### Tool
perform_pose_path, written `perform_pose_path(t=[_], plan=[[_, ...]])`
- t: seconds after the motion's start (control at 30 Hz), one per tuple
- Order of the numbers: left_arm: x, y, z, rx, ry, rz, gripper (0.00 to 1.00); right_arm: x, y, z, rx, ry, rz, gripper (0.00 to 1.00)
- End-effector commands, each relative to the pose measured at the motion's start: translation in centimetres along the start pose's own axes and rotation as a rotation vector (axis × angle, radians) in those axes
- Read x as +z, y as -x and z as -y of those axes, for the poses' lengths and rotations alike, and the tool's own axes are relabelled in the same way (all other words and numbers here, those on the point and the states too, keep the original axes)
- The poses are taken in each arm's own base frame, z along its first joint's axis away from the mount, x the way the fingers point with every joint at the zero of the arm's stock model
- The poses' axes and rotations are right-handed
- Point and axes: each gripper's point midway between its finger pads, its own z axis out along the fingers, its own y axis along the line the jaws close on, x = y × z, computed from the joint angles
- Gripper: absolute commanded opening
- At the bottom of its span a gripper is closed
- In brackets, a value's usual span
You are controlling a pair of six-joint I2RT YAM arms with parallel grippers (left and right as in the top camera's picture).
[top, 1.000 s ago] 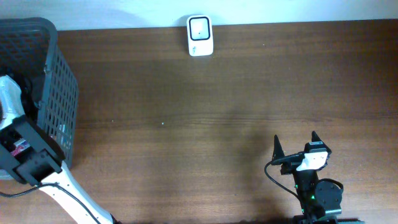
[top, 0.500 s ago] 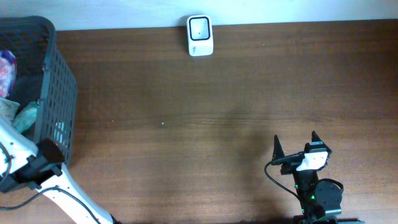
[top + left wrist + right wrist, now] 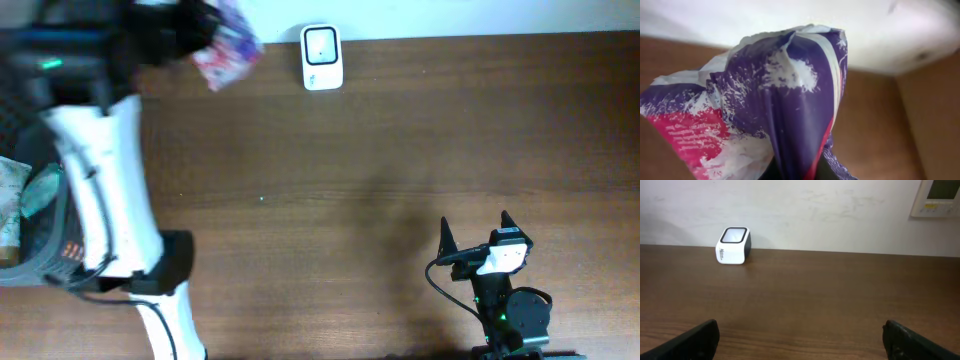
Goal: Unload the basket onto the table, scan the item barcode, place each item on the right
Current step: 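Carry the pack to the table centre and release it, then reach into the basket and grasp the green wipes packet, left gripper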
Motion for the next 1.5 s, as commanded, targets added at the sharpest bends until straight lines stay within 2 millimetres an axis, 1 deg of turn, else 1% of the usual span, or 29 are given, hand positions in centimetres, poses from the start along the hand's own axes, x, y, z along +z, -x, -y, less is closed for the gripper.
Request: perform_pose_path(t=[0.0,0.07,0.2,0.23,0.27,0.3,0.33,0.37,0.43,0.5,0.57,0.6,0.63,0.7,0.73,0.77,0.8,0.87,0.93,0.97,1.0,1.03,1.07,1.1,1.13,1.23,1.3,1.37,1.47], plan=[[5.1,-4.8,0.0,0.026,0.235,-0.114,0.00,0.0,-0.4,0.3,-0.003,-0.015,-0.006,0.99],[9.3,-9.4,0.4,0.062,0.306,-0.237,0.02,0.0,-0.4,0.3,-0.003,-0.015,-0.006,0.99],[17.3,-18.9,1.2,0.156,0.306,-0.419,0.00,0.0,-0.4,0.3,-0.003,-0.015,-0.006,0.99],[19.1,-21.3,0.9,0.176,0.305,-0.448,0.05,0.0,-0.4,0.3,-0.003,-0.016,-0.006,0.99],[20.3,-23.0,0.5,0.188,0.308,-0.465,0.16,0.0,-0.4,0.3,-0.003,-0.015,-0.006,0.99],[21.1,-23.9,0.1,0.194,0.309,-0.467,0.37,0.0,-0.4,0.3,-0.003,-0.015,-0.006,0.99],[21.9,-24.6,-0.1,0.198,0.302,-0.462,0.64,0.0,-0.4,0.3,-0.003,-0.015,-0.006,0.99],[22.4,-25.0,-0.3,0.203,0.298,-0.461,0.79,0.0,-0.4,0.3,-0.003,-0.015,-0.006,0.99],[22.3,-24.3,0.0,0.209,0.286,-0.441,0.87,0.0,-0.4,0.3,-0.003,-0.015,-0.006,0.99],[20.9,-20.6,1.7,0.245,0.239,-0.369,0.89,0.0,-0.4,0.3,-0.003,-0.016,-0.006,0.99],[17.3,-14.3,3.4,0.253,0.195,-0.236,0.91,0.0,-0.4,0.3,-0.003,-0.015,-0.006,0.99],[14.8,-11.0,3.7,0.263,0.182,-0.161,0.93,0.0,-0.4,0.3,-0.003,-0.015,-0.006,0.99],[11.3,-6.6,2.9,0.252,0.205,-0.057,0.95,0.0,-0.4,0.3,-0.003,-0.015,-0.006,0.99],[5.5,-0.6,-0.9,0.196,0.327,0.107,0.96,0.0,-0.4,0.3,-0.003,-0.015,-0.006,0.99],[1.6,2.3,-4.4,0.145,0.430,0.193,0.96,0.0,-0.4,0.3,-0.003,-0.016,-0.006,0.99],[-0.7,3.6,-7.2,0.106,0.508,0.231,0.95,0.0,-0.4,0.3,-0.003,-0.016,-0.006,0.99],[-3.4,4.6,-11.7,0.046,0.624,0.260,0.94,0.0,-0.4,0.3,-0.003,-0.015,-0.006,0.99],[-5.6,4.8,-16.5,-0.027,0.722,0.254,0.93,0.0,-0.4,0.3,-0.003,-0.015,-0.006,0.99],[-8.2,3.6,-23.5,-0.169,0.845,0.211,0.90,0.0,-0.4,0.3,-0.003,-0.016,-0.006,0.99],[-9.2,2.8,-26.8,-0.223,0.902,0.181,0.85,0.0,-0.4,0.3,-0.003,-0.016,-0.006,0.99],[-9.6,1.9,-30.0,-0.269,0.949,0.142,0.76,0.0,-0.4,0.3,-0.003,-0.015,-0.006,0.99],[-9.5,0.9,-32.5,-0.279,0.981,0.088,0.78,0.0,-0.4,0.3,-0.003,-0.015,-0.006,0.99],[-9.2,0.0,-34.0,-0.270,0.998,0.035,0.82,0.0,-0.4,0.3,-0.003,-0.016,-0.006,0.99],[-8.7,-1.3,-35.8,-0.260,1.015,-0.034,0.94,0.0,-0.4,0.3,-0.003,-0.015,-0.006,0.99],[-7.5,-3.5,-38.4,-0.267,1.032,-0.123,1.00,0.0,-0.4,0.3,-0.003,-0.016,-0.006,0.99],[-4.7,-8.5,-43.3,-0.261,1.057,-0.300,1.00,0.0,-0.4,0.3,-0.003,-0.016,-0.006,0.99],[-3.4,-10.1,-45.3,-0.197,1.080,-0.364,1.00,0.0,-0.4,0.3,-0.003,-0.015,-0.006,0.99],[-1.7,-10.3,-47.0,-0.107,1.069,-0.387,0.99,0.0,-0.4,0.3,-0.003,-0.016,-0.006,0.99],[-1.7,-9.8,-48.2,-0.084,1.111,-0.373,1.00,0.0,-0.4,0.3,-0.003,-0.015,-0.006,0.99]])
